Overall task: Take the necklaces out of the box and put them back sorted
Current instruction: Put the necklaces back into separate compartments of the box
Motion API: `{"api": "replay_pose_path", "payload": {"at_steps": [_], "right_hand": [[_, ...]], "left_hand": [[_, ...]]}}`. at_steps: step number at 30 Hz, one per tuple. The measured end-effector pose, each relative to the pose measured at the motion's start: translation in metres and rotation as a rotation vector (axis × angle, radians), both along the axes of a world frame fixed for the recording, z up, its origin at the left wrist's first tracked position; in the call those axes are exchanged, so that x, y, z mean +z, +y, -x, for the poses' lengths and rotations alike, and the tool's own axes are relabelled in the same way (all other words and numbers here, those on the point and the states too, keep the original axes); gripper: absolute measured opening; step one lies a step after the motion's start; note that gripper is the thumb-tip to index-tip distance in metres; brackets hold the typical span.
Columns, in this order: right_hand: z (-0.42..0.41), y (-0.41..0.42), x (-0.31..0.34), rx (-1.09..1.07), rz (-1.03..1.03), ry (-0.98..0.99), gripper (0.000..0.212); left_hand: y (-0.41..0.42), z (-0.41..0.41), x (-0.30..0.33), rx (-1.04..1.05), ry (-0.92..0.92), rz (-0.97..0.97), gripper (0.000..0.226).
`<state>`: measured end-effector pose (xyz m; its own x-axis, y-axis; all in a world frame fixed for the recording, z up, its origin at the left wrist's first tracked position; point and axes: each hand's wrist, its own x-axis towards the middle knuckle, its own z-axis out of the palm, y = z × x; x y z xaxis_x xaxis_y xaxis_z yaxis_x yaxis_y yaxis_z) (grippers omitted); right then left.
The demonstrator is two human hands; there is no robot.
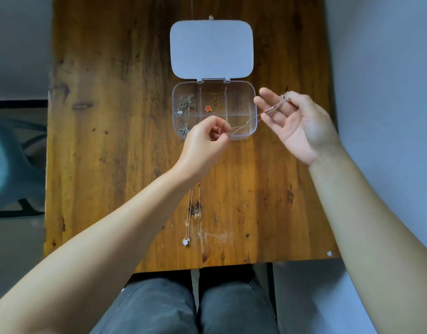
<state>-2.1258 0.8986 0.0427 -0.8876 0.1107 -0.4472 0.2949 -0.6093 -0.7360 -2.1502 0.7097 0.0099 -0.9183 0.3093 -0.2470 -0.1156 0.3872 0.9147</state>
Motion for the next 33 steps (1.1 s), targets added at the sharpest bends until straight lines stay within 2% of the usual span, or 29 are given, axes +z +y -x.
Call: {"api": "replay_pose_path", "payload": {"at_steps": [2,4,9,12,16,19,22,24,26,29,33], "right_hand": [[0.014,-0.014,0.002,0.045,-0.033,0.025,0.016],[0.028,-0.033,-0.005,0.102,-0.179,-0.017,0.014],[0.04,-0.069,-0.034,0.371,-0.833,-0.242,0.009],[0.035,-0.075,-0.038,0.46,-1.106,-0.237,0.007],[0.006,-0.081,-0.032,0.332,-1.156,-0.163,0.016],[-0.048,-0.101,-0.041,0.384,-1.064,-0.226,0.009],[-0.112,-0.138,-0.063,0.56,-1.036,-0.343,0.01],[-0.146,-0.164,-0.076,0.581,-1.065,-0.387,0.015],[-0.17,-0.185,-0.084,0.577,-1.126,-0.388,0.022],[-0.188,-0.211,-0.095,0.593,-1.317,-0.36,0.029],[-0.19,-0.224,-0.102,0.5,-1.491,-0.315,0.019]], "left_hand": [[-0.004,0.017,-0.002,0.034,0.083,0.06,0.015],[-0.005,0.033,-0.01,0.017,0.16,0.163,0.014],[-0.009,0.046,-0.033,-0.168,0.276,0.405,0.011],[-0.02,0.044,-0.035,-0.266,0.366,0.444,0.014],[-0.049,0.032,-0.036,-0.373,0.53,0.383,0.009],[-0.071,0.014,-0.051,-0.633,0.546,0.589,0.021],[-0.076,0.006,-0.066,-0.773,0.539,0.809,0.05],[-0.071,0.008,-0.068,-0.805,0.552,0.825,0.042],[-0.065,0.012,-0.066,-0.81,0.549,0.82,0.028],[-0.062,0.016,-0.062,-0.839,0.543,0.818,0.031],[-0.063,0.018,-0.057,-0.87,0.522,0.836,0.034]]}}
